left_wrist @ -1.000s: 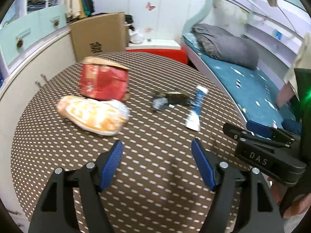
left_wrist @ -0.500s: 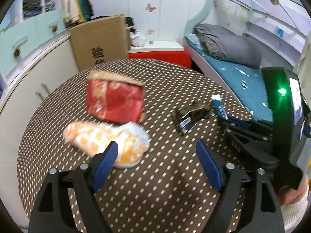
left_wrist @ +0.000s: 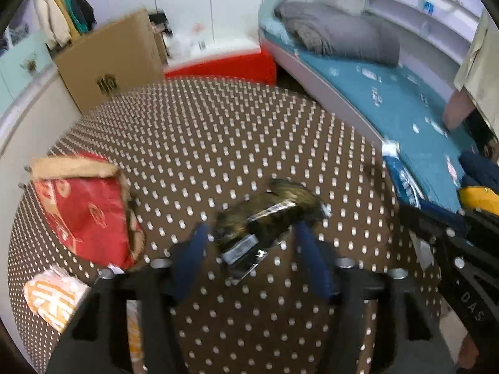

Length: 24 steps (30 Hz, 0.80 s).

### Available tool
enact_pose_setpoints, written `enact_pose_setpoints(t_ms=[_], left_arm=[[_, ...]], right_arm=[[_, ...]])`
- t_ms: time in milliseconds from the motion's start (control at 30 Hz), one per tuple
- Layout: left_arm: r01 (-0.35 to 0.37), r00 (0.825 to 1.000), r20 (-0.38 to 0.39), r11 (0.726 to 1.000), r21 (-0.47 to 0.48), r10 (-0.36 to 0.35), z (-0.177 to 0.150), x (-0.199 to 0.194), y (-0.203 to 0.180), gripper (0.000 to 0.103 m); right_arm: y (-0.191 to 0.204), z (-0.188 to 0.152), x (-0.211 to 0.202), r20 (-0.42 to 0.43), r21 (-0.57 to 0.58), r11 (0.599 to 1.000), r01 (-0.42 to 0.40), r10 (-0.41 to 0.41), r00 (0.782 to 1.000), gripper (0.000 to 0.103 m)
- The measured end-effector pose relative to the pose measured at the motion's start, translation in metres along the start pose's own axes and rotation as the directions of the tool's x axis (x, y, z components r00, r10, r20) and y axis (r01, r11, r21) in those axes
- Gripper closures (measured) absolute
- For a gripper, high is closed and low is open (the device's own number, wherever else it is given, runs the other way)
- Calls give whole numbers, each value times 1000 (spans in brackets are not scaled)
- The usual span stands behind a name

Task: Collect trash
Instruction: 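Grasp the black snack wrapper with left tool while right tool grasps blue tube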

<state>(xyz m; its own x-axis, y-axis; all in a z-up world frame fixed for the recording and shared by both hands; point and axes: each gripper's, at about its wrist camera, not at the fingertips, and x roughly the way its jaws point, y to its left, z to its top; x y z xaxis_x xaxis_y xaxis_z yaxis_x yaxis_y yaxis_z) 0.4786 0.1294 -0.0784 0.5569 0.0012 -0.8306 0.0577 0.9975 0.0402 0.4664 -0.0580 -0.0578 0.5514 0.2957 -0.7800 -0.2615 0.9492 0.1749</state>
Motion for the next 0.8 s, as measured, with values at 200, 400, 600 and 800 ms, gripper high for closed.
enact_pose_setpoints(t_ms=[200,400,600,800], left_arm=[[9,1000,0,999,-39,-9,-19,1,-6,87],[25,1000,1,997,-69,-25,-36,-7,-22,88],[58,998,7,996,-62,-57,-52,-30,-48,88],[91,996,24,995,-31,-91,-67,-49,-78,88]], right_arm=[[-10,-7,-9,1,14,1000,7,-7,1000,91],[-17,-23,-31,17,20,1000,22,-22,1000,91],[-34,-42,-51,20,44,998,47,-48,999,91],[-57,-67,-71,19,86,993,81,-83,996,91]])
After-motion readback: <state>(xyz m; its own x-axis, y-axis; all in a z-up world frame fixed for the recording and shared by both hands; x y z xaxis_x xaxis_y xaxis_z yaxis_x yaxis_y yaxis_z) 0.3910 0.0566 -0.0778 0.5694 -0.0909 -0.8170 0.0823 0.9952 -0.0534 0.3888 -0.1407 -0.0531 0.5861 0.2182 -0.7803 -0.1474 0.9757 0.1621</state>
